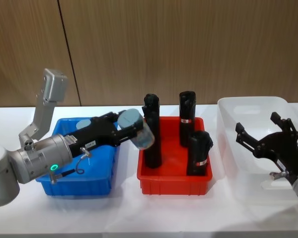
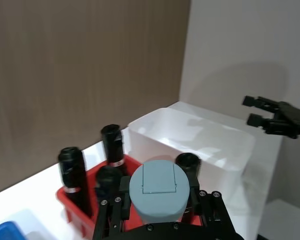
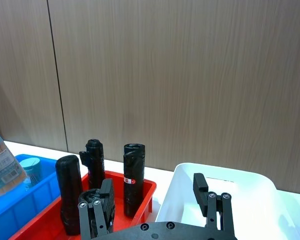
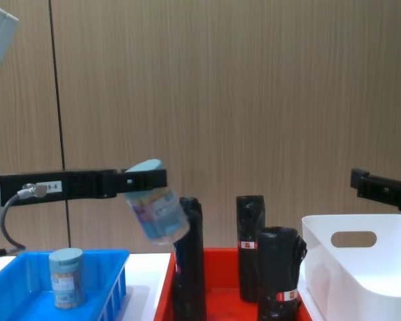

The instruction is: Pick the cotton swabs from the blue box and place them into the white box.

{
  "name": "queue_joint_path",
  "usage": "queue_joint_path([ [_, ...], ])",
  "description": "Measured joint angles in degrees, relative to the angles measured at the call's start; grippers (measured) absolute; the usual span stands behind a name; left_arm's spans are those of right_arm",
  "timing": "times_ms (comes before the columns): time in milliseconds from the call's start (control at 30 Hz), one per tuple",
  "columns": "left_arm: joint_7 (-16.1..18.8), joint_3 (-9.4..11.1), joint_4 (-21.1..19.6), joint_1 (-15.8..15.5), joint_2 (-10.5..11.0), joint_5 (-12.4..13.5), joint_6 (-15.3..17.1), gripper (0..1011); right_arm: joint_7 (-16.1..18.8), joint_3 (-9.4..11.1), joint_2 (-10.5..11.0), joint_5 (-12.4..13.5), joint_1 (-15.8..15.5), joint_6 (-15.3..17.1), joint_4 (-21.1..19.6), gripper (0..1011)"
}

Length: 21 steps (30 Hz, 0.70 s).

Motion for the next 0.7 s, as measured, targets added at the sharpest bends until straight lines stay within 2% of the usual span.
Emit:
queue_joint_path([
  [200,-6.4,0.9,2.7,-1.4,-1.0,-1.5,-0.5,669,0.0,0.0,0.0,0.0,0.0,0.0,0.0,1002],
  [500,-13.0,2.3,6.1,-3.5,-2.5,-2.0,-1.0,669,0.0,0.0,0.0,0.0,0.0,0.0,0.0,1002],
  [700,-15.8,3.0,7.6,-4.6,-3.3,-1.9,-1.2,669,0.0,0.0,0.0,0.0,0.0,0.0,0.0,1002],
])
